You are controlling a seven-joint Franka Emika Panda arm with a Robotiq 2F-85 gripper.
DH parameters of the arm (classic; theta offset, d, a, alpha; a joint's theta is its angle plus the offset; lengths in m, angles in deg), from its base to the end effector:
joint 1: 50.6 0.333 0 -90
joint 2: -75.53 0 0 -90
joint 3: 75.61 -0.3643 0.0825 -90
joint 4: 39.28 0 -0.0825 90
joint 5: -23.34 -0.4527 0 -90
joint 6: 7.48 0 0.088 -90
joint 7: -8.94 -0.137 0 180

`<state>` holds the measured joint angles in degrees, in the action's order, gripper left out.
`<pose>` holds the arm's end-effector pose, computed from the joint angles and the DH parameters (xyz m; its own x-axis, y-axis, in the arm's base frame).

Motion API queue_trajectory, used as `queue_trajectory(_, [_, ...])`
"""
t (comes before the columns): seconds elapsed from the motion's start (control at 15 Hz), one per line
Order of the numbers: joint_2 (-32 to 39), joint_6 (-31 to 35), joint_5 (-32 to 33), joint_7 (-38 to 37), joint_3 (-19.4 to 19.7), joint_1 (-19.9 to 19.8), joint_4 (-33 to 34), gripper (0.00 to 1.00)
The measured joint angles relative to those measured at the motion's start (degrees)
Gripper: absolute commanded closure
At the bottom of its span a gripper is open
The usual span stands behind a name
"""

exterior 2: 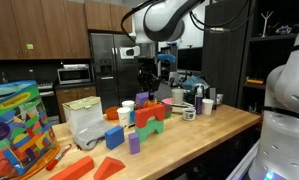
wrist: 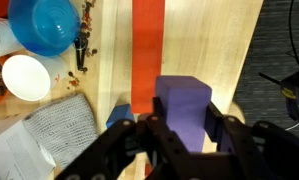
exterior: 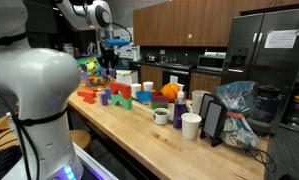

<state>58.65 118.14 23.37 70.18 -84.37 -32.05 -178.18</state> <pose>0.4420 0.2281 0.4026 0.0306 0.9995 -0.0105 0.9968 -0.0297 0.0736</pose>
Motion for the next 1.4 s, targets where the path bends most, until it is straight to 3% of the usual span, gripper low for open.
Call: queue_trajectory(1.4, [1.2,-1.5,1.7,0.0,1.1,-2.9,1.8,0.84])
